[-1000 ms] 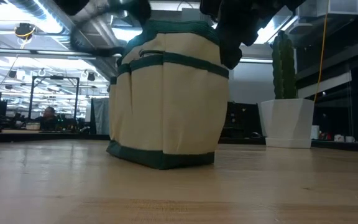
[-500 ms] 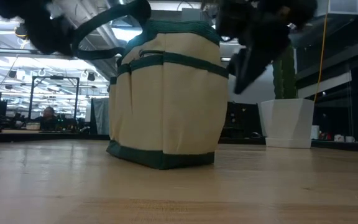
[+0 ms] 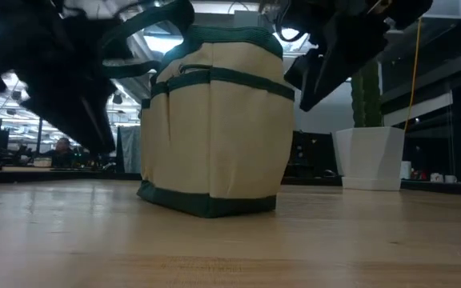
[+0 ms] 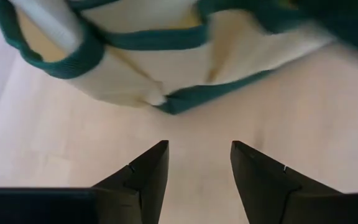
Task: Pick & Place Garden tools in Gardening bag
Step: Adjust the gardening bag, then put the brown trowel into the gardening bag
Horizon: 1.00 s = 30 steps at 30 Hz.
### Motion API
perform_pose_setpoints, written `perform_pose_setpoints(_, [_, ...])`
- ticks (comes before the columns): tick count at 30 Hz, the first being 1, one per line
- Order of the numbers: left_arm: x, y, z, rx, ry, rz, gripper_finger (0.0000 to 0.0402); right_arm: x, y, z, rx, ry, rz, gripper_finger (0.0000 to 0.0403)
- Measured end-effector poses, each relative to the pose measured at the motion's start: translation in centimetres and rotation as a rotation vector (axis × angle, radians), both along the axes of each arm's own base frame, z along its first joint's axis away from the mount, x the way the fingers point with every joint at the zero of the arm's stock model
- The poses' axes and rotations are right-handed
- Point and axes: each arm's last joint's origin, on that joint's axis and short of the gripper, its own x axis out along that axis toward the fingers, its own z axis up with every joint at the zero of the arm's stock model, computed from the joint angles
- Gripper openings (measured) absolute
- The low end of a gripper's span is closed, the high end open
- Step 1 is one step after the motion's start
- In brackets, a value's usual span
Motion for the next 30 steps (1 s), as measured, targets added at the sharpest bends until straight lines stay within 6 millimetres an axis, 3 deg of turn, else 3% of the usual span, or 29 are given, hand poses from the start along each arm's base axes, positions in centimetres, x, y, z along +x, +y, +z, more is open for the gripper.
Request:
perform_pose_setpoints(11, [2.6, 3.2, -1.2, 0.156, -0.055, 0.096, 0.0157, 1.4, 0.5, 0.1, 0.003, -0.136, 0.016, 0.0160])
perform_pose_setpoints(18, [3.1, 5.8, -1.0, 0.253, -0.068, 0.228, 0.0151, 2.3, 0.7, 0.1, -0.001, -0.220, 0.037, 0.0160])
perform_pose_setpoints(24, [3.2, 7.6, -0.8, 0.282, -0.056, 0.282, 0.0145, 0.7, 0.3, -0.5, -0.069, -0.075, 0.114, 0.0158])
perform_pose_setpoints(30, [2.6, 8.2, 0.6, 0.299, -0.059, 0.259, 0.0140, -1.7, -0.1, 0.7, -0.047, 0.060, 0.091, 0.0133])
